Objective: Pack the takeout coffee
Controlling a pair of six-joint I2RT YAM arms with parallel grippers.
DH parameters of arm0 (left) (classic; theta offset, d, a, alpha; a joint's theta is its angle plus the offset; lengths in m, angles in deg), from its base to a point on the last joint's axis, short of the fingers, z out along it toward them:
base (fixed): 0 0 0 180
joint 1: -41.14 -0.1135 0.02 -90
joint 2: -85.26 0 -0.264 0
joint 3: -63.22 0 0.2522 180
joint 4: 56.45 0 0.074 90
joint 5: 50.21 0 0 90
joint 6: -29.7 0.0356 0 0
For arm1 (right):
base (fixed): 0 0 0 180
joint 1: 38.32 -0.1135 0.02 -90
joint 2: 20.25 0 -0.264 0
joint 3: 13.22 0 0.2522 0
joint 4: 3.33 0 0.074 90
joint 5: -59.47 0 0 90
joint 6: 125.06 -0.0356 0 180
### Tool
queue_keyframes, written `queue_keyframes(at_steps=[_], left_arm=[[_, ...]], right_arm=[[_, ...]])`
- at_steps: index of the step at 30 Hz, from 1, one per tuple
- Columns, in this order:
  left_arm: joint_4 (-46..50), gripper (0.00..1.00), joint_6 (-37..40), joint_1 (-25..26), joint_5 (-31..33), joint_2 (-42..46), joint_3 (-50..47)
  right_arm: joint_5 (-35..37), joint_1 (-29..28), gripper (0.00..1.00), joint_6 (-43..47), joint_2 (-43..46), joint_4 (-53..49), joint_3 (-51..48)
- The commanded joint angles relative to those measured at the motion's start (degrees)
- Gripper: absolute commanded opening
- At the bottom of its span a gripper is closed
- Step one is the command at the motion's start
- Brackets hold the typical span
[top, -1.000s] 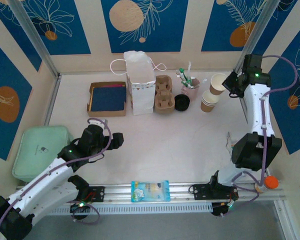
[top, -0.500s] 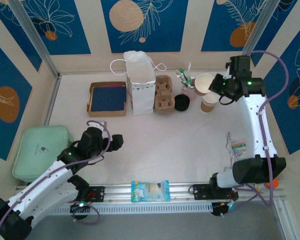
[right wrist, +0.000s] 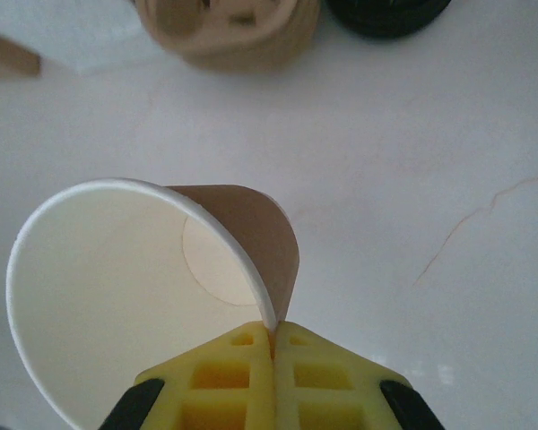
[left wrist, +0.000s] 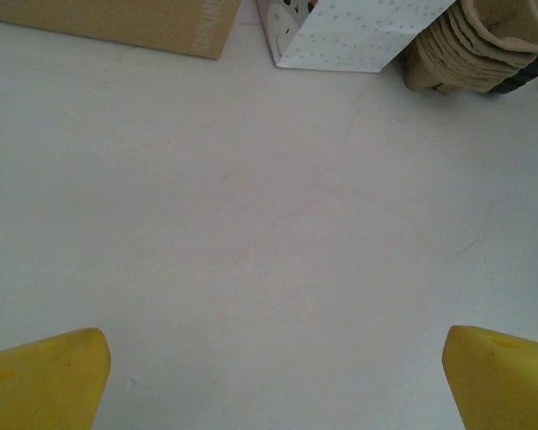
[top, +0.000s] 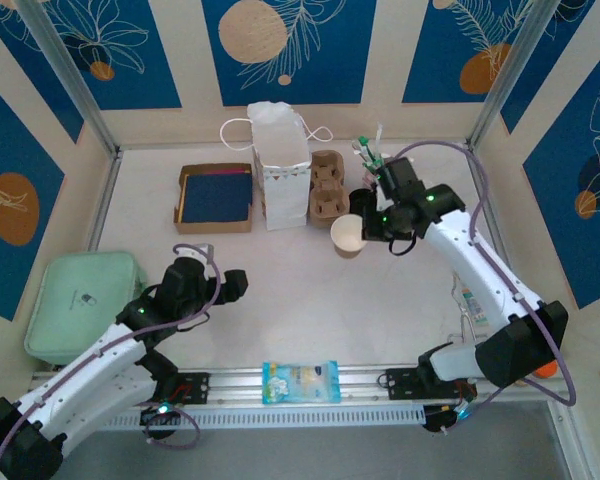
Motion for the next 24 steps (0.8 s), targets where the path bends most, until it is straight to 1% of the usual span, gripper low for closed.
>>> queue_keyframes(at_steps=[1,6,10,15,18,21,24], left_arm=[[-1.1,0.95,-1.02,0.7,-0.6,0.94,-0.51],[-1.41,0.95,-0.96,0.79,-0.9,0.11,-0.38],[-0.92,0.95,-0.12,0.77,-0.55,0.05,0.18],[-3.01,0.96,1.35,0.78,0.5,0.57,-0.85],[-4.29,0.95,2.32,0.79,0.73,-1.46,-1.17],[-3.71,0.95,3.17,0.75,-0.16,-4.51,0.42],[-3.49,0.95,3.11,0.79,-0.81,-5.65,1.75]], right_arm=[[1.05,-3.0,0.0,-1.86,0.93,1.33,-3.15],[3.27,-7.7,0.0,-4.02,-0.78,2.98,-5.7],[2.16,-8.65,0.0,-5.54,-2.56,5.1,-6.91],[5.09,-11.13,0.0,-6.91,-6.55,2.6,-3.5],[6.1,-11.96,0.0,-7.98,-7.66,2.7,-3.03],[5.87,-13.09,0.0,-8.99,-8.7,3.85,-3.21],[6.2,-14.26,0.0,-9.53,-9.43,4.52,-3.15]])
